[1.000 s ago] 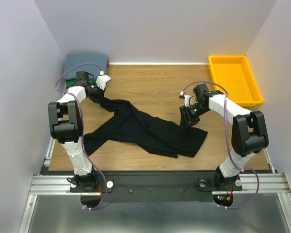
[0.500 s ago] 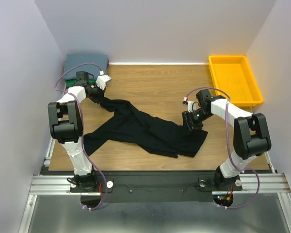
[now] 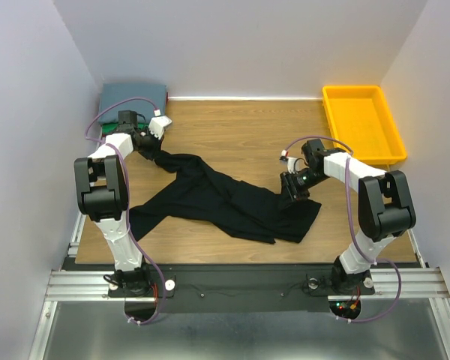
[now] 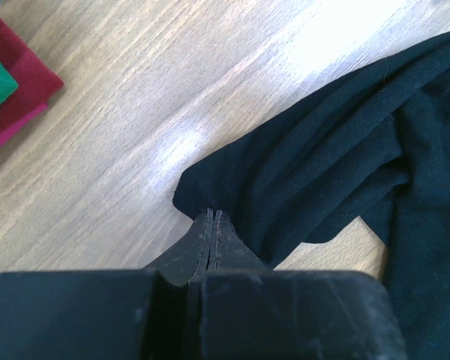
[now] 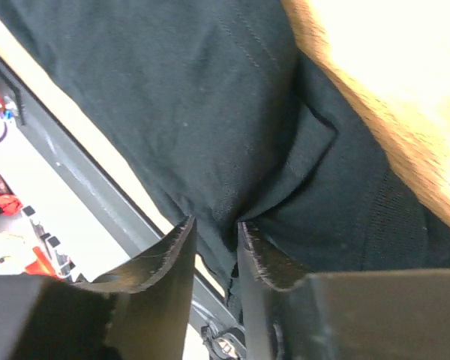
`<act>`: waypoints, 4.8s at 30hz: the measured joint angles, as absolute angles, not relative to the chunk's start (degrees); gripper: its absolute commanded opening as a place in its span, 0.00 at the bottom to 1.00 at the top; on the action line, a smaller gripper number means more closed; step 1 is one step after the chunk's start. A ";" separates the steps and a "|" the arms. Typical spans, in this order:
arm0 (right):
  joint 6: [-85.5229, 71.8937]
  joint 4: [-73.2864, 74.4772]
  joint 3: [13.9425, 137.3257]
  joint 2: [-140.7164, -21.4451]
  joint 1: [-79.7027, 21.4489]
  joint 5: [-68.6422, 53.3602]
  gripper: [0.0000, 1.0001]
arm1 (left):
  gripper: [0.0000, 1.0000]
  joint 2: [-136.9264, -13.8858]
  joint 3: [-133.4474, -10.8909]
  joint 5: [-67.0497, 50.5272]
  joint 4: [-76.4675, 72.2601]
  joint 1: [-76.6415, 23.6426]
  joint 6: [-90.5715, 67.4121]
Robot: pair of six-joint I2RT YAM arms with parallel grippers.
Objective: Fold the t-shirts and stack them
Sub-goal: Flatten the tshirt out
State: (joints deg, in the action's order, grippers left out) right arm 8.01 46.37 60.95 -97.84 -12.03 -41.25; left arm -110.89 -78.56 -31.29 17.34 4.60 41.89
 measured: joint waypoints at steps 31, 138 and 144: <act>17.85 43.11 108.38 -97.01 -3.03 -10.13 0.00 | 0.00 -97.97 -97.89 -41.08 20.56 7.53 30.44; 24.71 34.20 76.51 -105.36 -7.60 -5.82 0.55 | 0.37 -95.55 -69.14 -27.92 16.25 2.22 44.25; 28.40 34.70 72.38 -107.46 -7.60 -2.87 0.55 | 0.36 -97.08 -62.26 -25.02 18.02 1.45 47.77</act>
State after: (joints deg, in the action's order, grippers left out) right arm 28.40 34.70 72.38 -107.46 -7.60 -2.87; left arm -97.08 -62.26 -25.02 18.02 1.45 47.77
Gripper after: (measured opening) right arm 0.549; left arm 0.373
